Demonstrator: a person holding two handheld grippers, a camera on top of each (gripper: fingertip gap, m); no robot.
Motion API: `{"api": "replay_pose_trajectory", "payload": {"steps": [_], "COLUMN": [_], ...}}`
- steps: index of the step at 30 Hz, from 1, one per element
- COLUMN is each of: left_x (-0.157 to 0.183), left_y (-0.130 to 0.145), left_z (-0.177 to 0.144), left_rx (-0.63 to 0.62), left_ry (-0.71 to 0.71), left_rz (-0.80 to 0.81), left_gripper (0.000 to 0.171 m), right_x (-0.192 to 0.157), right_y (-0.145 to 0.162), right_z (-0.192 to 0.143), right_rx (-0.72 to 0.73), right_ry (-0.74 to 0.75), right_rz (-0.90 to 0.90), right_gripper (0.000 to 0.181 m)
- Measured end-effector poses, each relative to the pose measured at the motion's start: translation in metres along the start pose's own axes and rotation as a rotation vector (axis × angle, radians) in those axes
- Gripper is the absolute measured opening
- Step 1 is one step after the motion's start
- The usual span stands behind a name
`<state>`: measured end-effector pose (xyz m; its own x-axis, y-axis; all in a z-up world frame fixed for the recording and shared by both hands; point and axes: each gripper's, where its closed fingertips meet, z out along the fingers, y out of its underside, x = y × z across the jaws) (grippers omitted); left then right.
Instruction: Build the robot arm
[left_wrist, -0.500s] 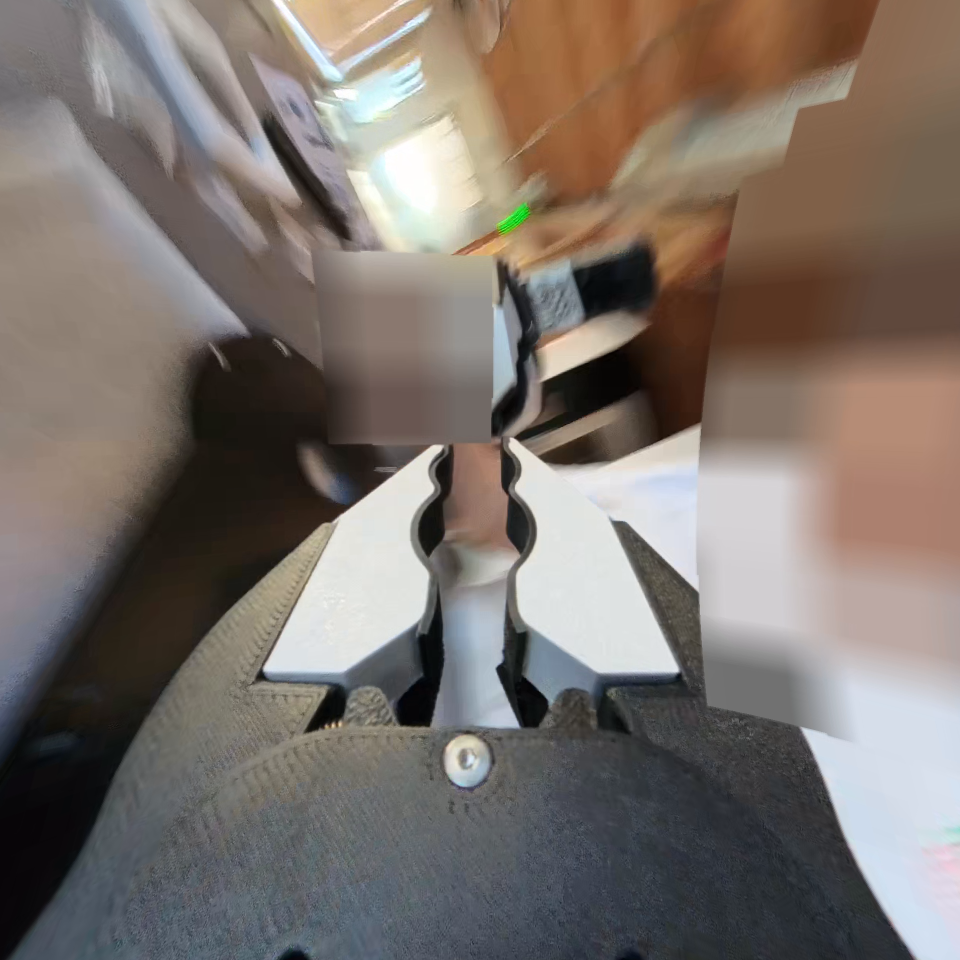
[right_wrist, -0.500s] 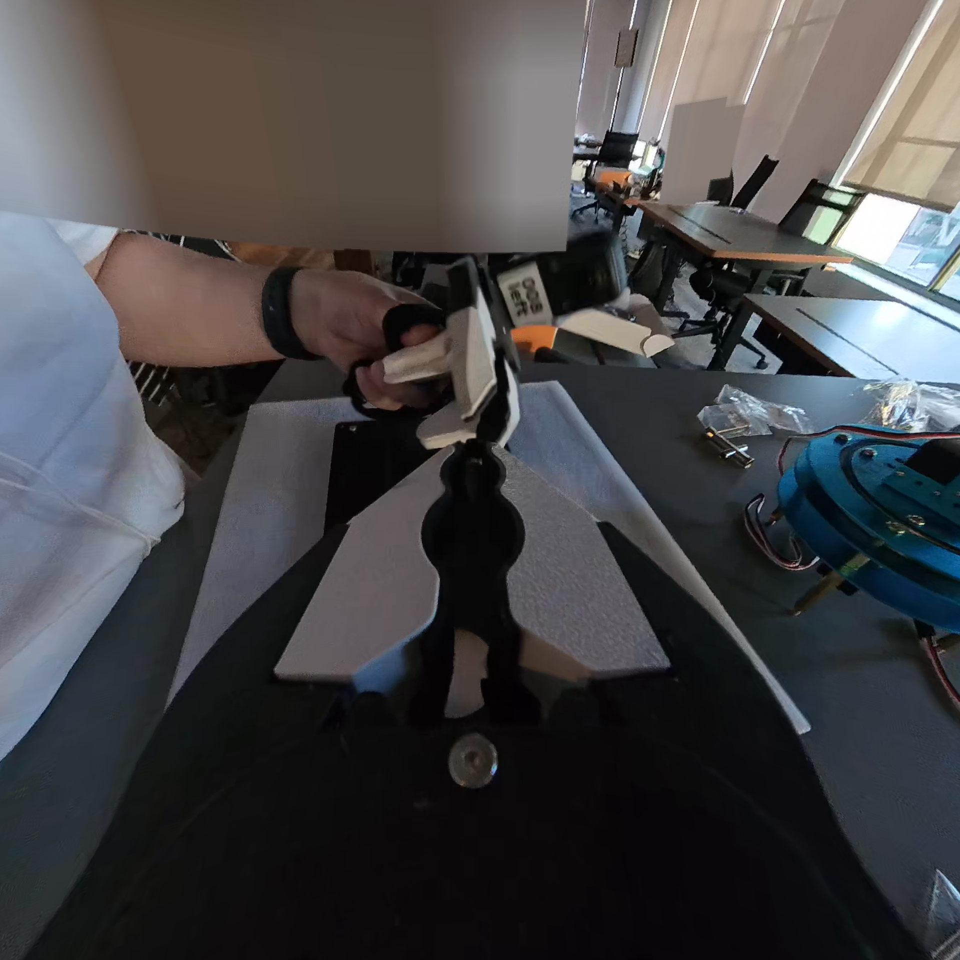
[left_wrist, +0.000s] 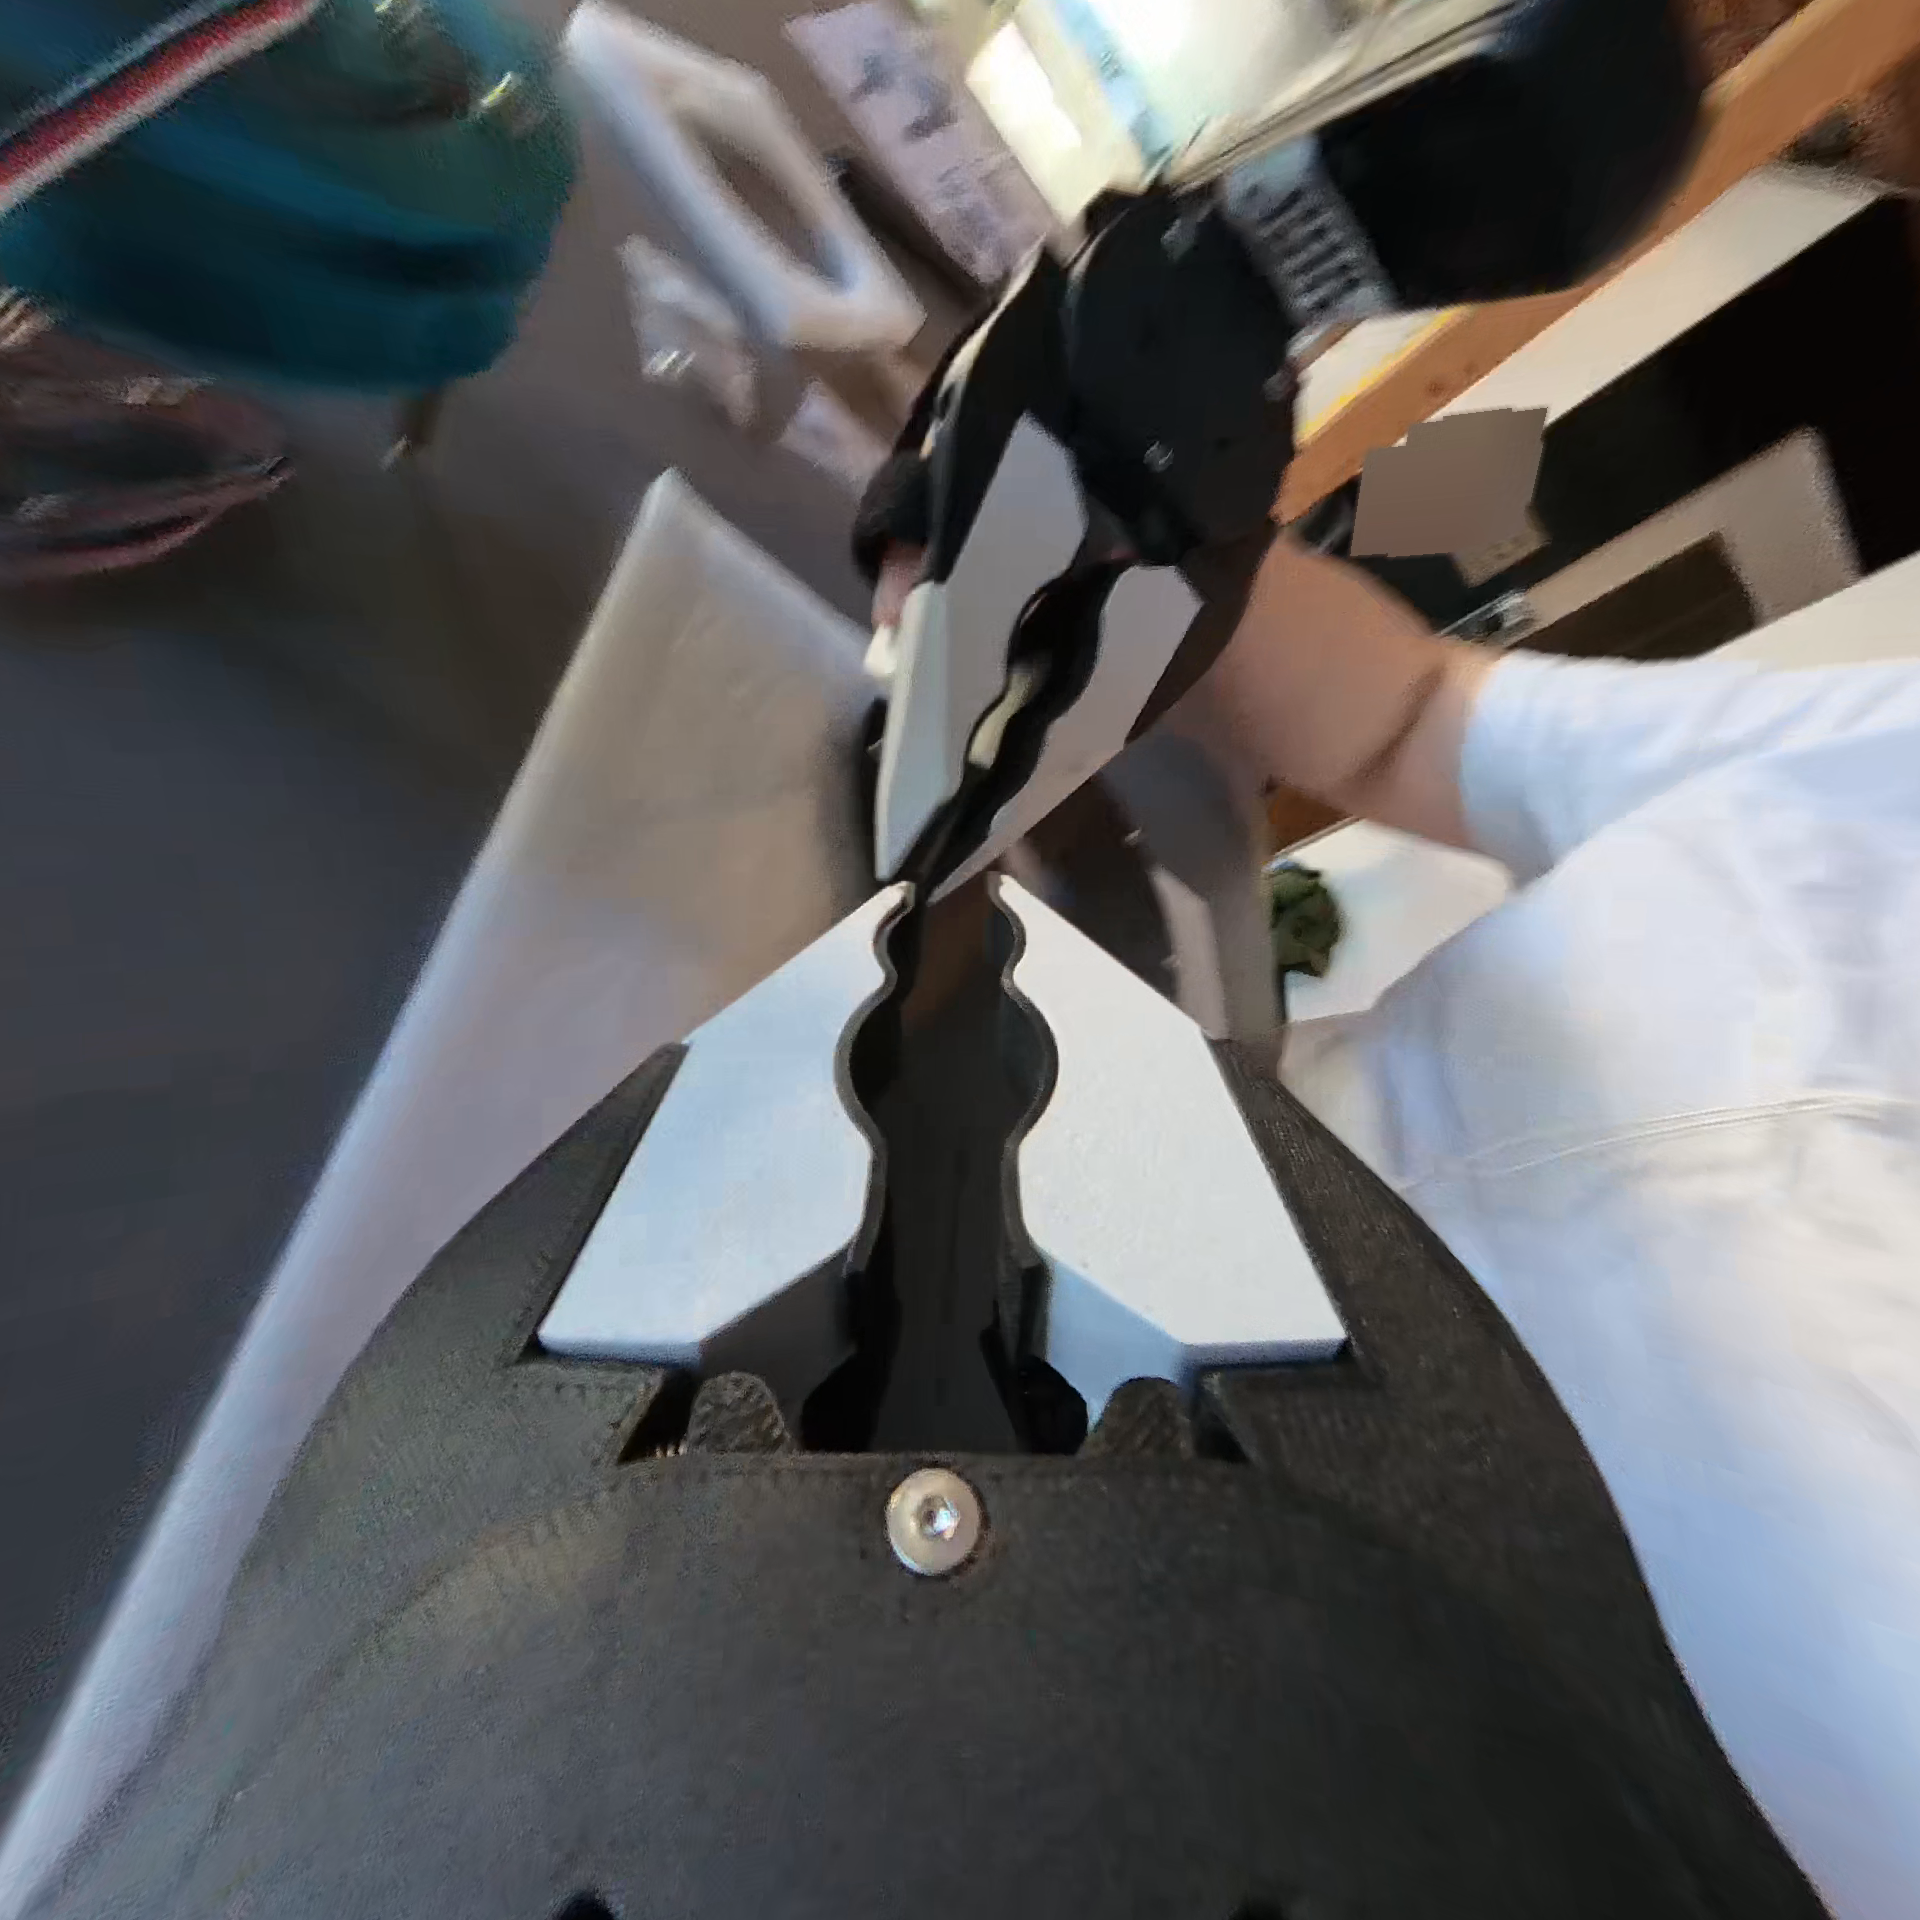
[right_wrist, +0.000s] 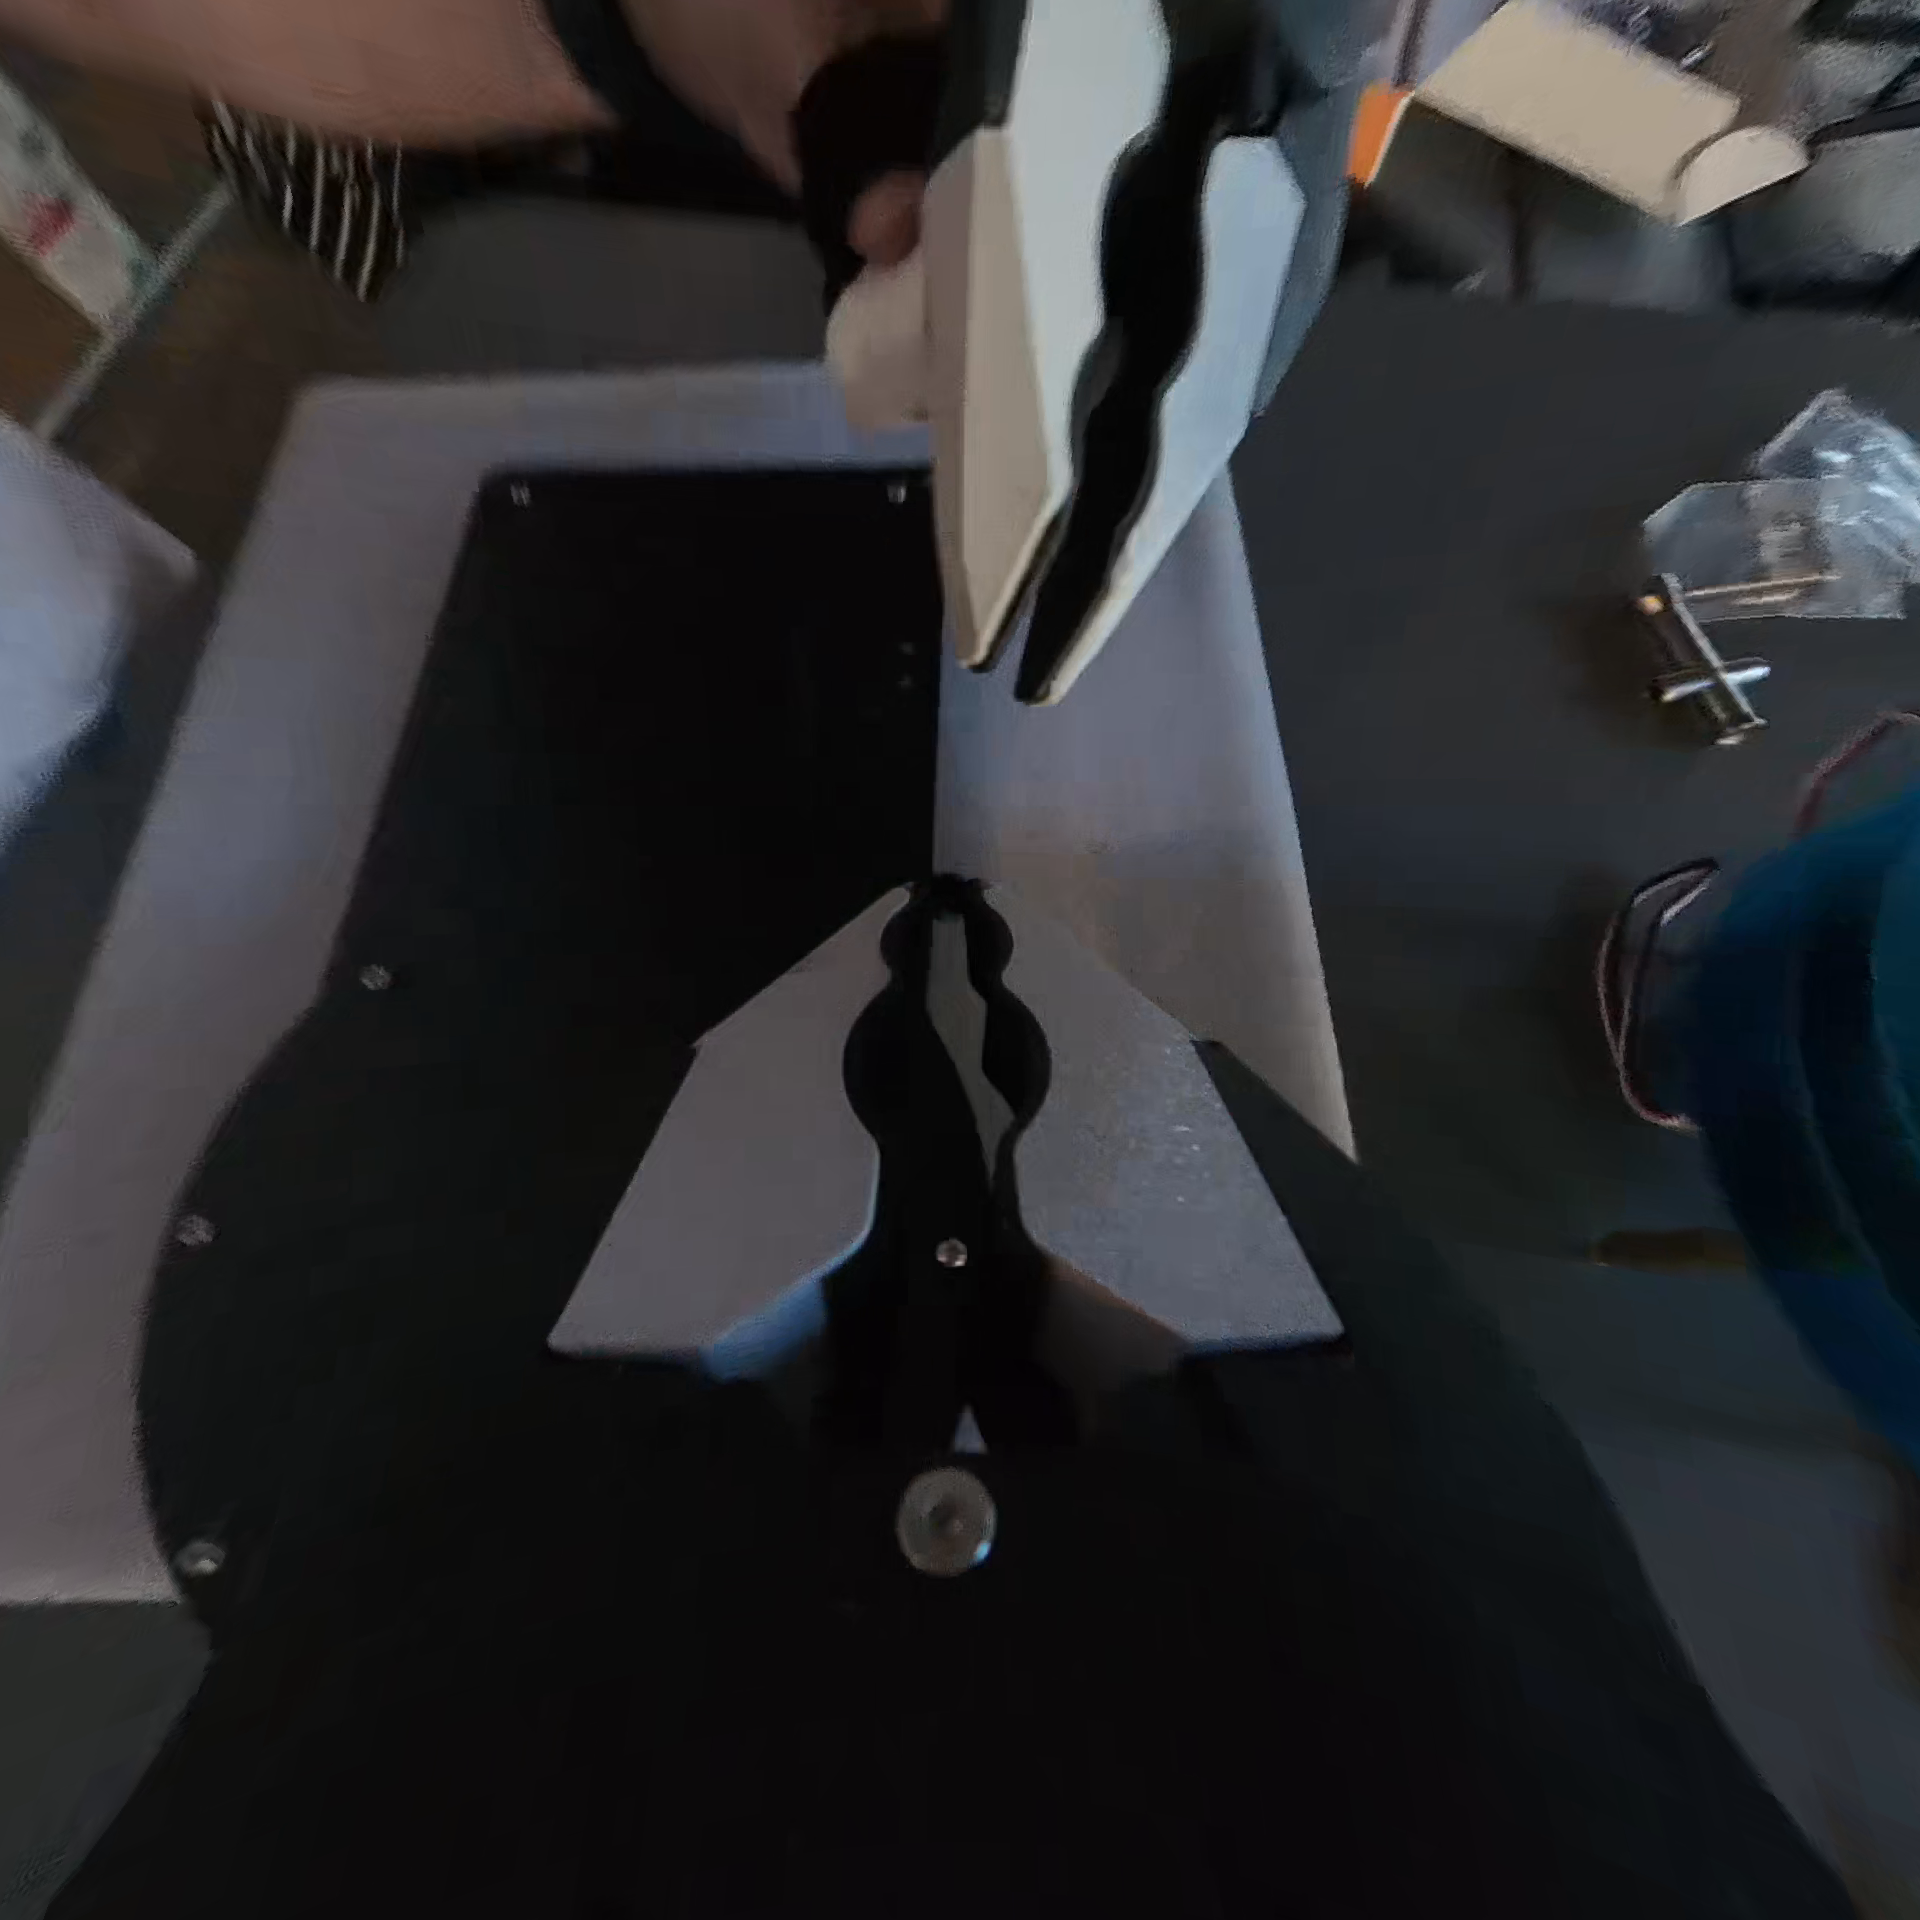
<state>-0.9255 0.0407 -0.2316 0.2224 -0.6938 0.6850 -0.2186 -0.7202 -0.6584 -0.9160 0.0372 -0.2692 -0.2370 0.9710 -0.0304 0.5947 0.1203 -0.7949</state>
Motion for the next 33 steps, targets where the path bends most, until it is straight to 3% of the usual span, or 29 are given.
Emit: {"api": "replay_pose_trajectory", "payload": {"steps": [10,24,29,33], "left_x": [-0.021,-0.014,-0.012,-0.022], "left_y": [0.026,0.026,0.033,0.049], "left_z": [-0.009,-0.006,-0.012,-0.02], "left_rx": [-0.038,-0.036,-0.06,-0.142], "left_ry": [-0.029,0.018,-0.019,-0.135], "left_rz": [-0.024,-0.032,-0.026,0.041], "left_gripper": [0.006,0.006,0.011,0.02], "right_x": [0.008,0.011,0.018,0.023], "right_y": [0.021,0.026,0.024,0.047], "right_z": [0.018,0.013,-0.008,-0.051], "right_rx": [-0.131,-0.149,-0.132,-0.161], "right_ry": [-0.195,-0.171,-0.073,0.199], "right_rz": [-0.004,-0.043,-0.025,0.166], "right_gripper": [0.005,0.01,0.02,0.024]}}
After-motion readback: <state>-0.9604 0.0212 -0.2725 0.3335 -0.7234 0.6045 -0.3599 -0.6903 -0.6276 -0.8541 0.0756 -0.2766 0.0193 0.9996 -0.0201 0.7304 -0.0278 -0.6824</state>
